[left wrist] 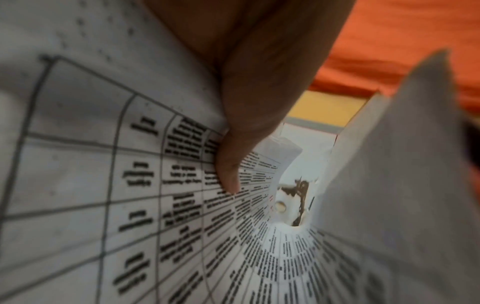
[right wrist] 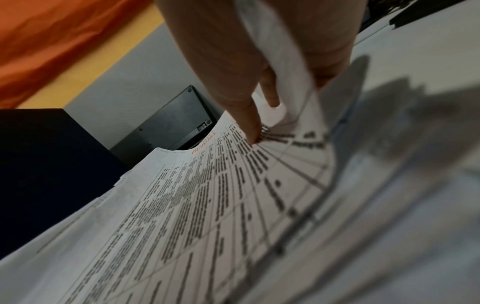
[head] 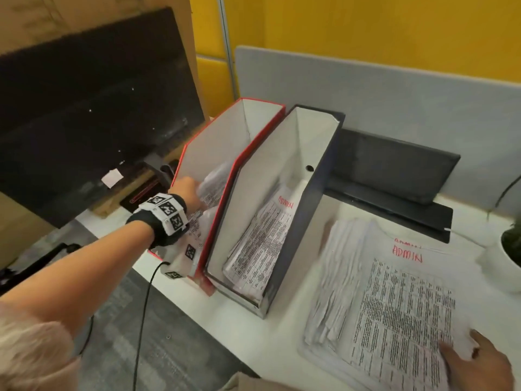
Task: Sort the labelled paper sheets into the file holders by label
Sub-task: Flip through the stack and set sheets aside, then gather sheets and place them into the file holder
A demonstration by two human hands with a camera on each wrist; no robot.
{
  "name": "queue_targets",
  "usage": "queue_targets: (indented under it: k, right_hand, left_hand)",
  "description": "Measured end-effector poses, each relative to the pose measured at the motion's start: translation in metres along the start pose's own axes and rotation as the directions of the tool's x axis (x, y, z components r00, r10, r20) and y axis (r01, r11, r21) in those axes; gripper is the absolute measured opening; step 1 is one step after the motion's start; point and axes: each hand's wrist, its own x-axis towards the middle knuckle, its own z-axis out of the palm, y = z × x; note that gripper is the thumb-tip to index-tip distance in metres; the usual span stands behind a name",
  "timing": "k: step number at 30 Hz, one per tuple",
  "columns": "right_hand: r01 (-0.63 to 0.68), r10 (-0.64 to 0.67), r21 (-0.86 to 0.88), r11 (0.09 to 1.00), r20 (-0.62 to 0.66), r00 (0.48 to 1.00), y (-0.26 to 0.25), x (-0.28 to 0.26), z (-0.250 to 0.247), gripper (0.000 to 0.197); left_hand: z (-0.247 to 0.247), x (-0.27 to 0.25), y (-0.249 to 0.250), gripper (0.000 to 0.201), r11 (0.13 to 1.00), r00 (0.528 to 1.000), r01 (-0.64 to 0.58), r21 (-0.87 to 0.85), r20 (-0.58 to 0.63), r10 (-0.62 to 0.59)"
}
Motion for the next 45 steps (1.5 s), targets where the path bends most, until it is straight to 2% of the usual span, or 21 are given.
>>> queue_targets:
  k: [2, 4, 5, 7, 9, 11, 14, 16, 19, 21, 24, 28, 30, 31, 33, 35, 37, 40, 42, 45]
  right_hand:
    - [0.012, -0.012, 0.028, 1.0, 0.011, 1.0, -0.001, -0.002, -0.001, 0.064]
    - [0.009, -0.012, 0.033, 0.999, 0.073, 0.997, -0.002, -0.003, -0.004, 0.08]
    - [0.004, -0.007, 0.031, 1.0, 0.095, 0.995, -0.005, -0.004, -0.005, 0.077]
    - [0.047, -0.047, -0.001, 0.999, 0.052, 0.998, -0.005, -0.004, -0.004, 0.064]
    - [0.085, -0.086, -0.039, 0.996, -0.021, 0.996, -0.002, -0.001, -0.003, 0.066]
    - [0.058, -0.058, -0.017, 0.998, -0.016, 0.998, -0.004, -0.003, -0.004, 0.068]
    - [0.063, -0.063, 0.014, 0.998, -0.011, 0.998, -0.004, -0.002, -0.005, 0.067]
    - [0.062, -0.062, 0.009, 0.998, -0.002, 0.998, -0.005, -0.002, -0.007, 0.066]
    - [0.019, -0.018, -0.008, 1.0, 0.039, 0.999, -0.004, 0.0, -0.008, 0.066]
    - [-0.005, 0.007, -0.029, 1.0, 0.059, 0.998, -0.003, 0.002, -0.008, 0.069]
    - [-0.01, 0.014, -0.059, 0.998, 0.074, 0.997, -0.003, 0.004, -0.007, 0.068]
    - [0.003, 0.002, -0.065, 0.998, 0.079, 0.997, -0.004, 0.002, -0.007, 0.067]
    - [0.002, 0.003, -0.058, 0.998, 0.077, 0.997, -0.004, 0.0, -0.007, 0.073]
    - [0.006, -0.001, -0.058, 0.998, 0.077, 0.997, -0.004, -0.001, -0.008, 0.077]
    - [0.022, -0.017, -0.061, 0.998, 0.083, 0.996, -0.004, -0.002, -0.007, 0.084]
    - [0.035, -0.029, -0.068, 0.997, 0.093, 0.995, -0.004, -0.003, -0.006, 0.089]
    - [0.036, -0.027, -0.071, 0.997, 0.114, 0.993, -0.004, -0.004, -0.006, 0.092]
    - [0.017, -0.007, -0.067, 0.998, 0.143, 0.99, -0.004, -0.004, -0.007, 0.096]
    - [0.009, 0.003, -0.084, 0.996, 0.146, 0.989, -0.005, -0.005, -0.008, 0.096]
    - [0.008, 0.011, -0.133, 0.991, 0.144, 0.99, -0.008, -0.006, -0.01, 0.096]
  left_hand:
    - [0.008, 0.008, 0.003, 0.024, 1.0, 0.999, 0.02, 0.004, 0.043, -0.02]
    - [0.015, 0.014, 0.003, 0.024, 0.999, 0.995, 0.037, -0.001, 0.092, -0.037]
    - [0.018, 0.015, 0.002, 0.027, 0.999, 0.993, 0.039, 0.01, 0.114, -0.04]
    - [0.022, 0.018, -0.001, 0.03, 0.998, 0.989, 0.041, 0.057, 0.143, -0.049]
    - [0.024, 0.018, -0.002, 0.025, 0.992, 0.984, 0.001, 0.125, 0.177, -0.023]
    - [0.023, 0.02, -0.001, 0.026, 0.986, 0.98, -0.036, 0.162, 0.198, 0.004]
    - [0.015, 0.022, 0.003, 0.043, 0.999, 0.993, -0.007, 0.05, 0.115, 0.001]
    - [-0.001, 0.02, 0.011, 0.042, 0.997, 0.999, -0.018, -0.081, 0.027, 0.02]
    - [-0.038, 0.004, 0.034, 0.03, 0.955, 0.984, -0.162, -0.247, -0.11, 0.139]
    - [-0.06, -0.014, 0.058, 0.024, 0.897, 0.936, -0.319, -0.307, -0.252, 0.247]
    - [-0.074, -0.047, 0.107, 0.019, 0.754, 0.825, -0.541, -0.372, -0.41, 0.389]
    - [-0.045, -0.101, 0.174, 0.012, 0.505, 0.69, -0.722, -0.473, -0.428, 0.584]
    - [-0.011, -0.123, 0.199, 0.012, 0.455, 0.644, -0.749, -0.482, -0.367, 0.672]
    - [0.009, -0.131, 0.209, 0.012, 0.475, 0.641, -0.746, -0.467, -0.308, 0.703]
    - [0.051, -0.138, 0.222, 0.018, 0.61, 0.694, -0.686, -0.396, -0.107, 0.712]
    - [0.091, -0.135, 0.227, 0.029, 0.779, 0.769, -0.584, -0.23, 0.153, 0.621]
    - [0.121, -0.129, 0.226, 0.031, 0.862, 0.803, -0.489, -0.136, 0.317, 0.505]
    - [0.149, -0.123, 0.221, 0.035, 0.893, 0.812, -0.422, -0.157, 0.373, 0.449]
    - [0.155, -0.121, 0.221, 0.042, 0.907, 0.845, -0.367, -0.205, 0.335, 0.417]
    - [0.156, -0.116, 0.223, 0.032, 0.906, 0.875, -0.319, -0.277, 0.281, 0.394]
